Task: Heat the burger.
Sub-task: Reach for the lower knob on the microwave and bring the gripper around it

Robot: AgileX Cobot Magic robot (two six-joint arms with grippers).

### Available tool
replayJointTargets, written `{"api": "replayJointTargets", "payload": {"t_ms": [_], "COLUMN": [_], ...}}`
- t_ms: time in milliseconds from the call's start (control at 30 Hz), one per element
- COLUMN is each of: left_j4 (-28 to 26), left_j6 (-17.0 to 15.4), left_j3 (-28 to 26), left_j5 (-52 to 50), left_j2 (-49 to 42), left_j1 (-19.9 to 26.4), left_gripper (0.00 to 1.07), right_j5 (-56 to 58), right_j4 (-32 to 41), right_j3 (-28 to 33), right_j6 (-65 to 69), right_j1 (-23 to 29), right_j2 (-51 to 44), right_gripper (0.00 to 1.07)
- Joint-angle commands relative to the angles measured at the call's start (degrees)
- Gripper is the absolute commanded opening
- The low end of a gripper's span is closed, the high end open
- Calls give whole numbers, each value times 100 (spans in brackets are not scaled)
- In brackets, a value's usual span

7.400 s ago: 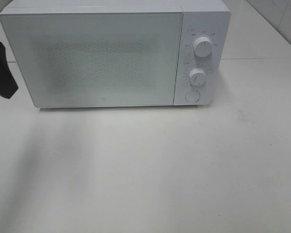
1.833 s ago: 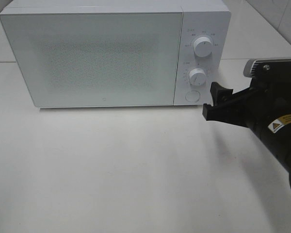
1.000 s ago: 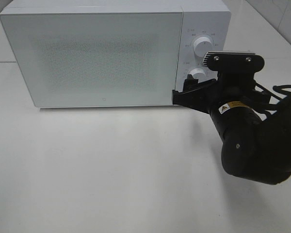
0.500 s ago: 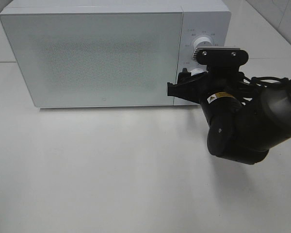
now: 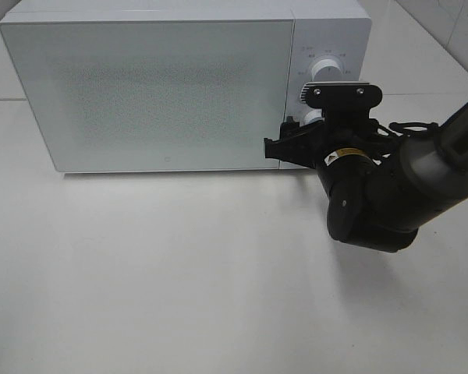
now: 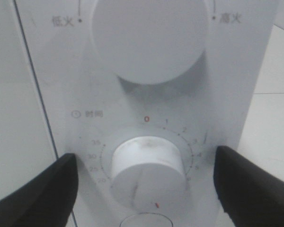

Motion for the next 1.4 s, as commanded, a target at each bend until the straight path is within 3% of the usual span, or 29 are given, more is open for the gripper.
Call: {"api": "replayJointTargets", "payload": {"t_ms": [33,233,400,567,633,767,833,867,900,1000,1233,1400], "left_j4": [6,6,6,6,6,6,6,6,6,6,6,6], "left_j6": [-40,-40,-40,-40,-40,-40,-40,-40,-40,-40,-40,-40], "left_j3": [23,23,23,23,23,23,23,23,23,23,23,23], "left_j5": [-52,-52,-52,-52,-52,-52,-52,-52,-52,-52,-52,-52], "left_j2": [-149,-149,-149,-149,-149,-149,-149,-149,-149,-149,-149,-149], "left_j1": [17,17,17,17,17,17,17,17,17,17,17,17], "left_gripper": [84,84,84,84,84,84,84,84,84,84,84,84], "right_j5": [-80,-143,-418,-401,-109,218,281,281,281,281,212,212], "right_j4": [23,57,355,401,304,235,229,229,229,223,-80,-544], "right_j3": [-57,-57,-57,-115,-223,-332,-361,-361,-361,-361,-361,-361], "right_j6": [46,103,143,149,126,126,120,120,120,103,298,1599], "right_j1": [-109,-63,160,206,206,206,206,206,206,206,206,189], "right_j2": [0,0,0,0,0,0,0,0,0,0,0,0], "right_gripper": [76,75,67,52,41,34,22,22,13,5,0,0]}}
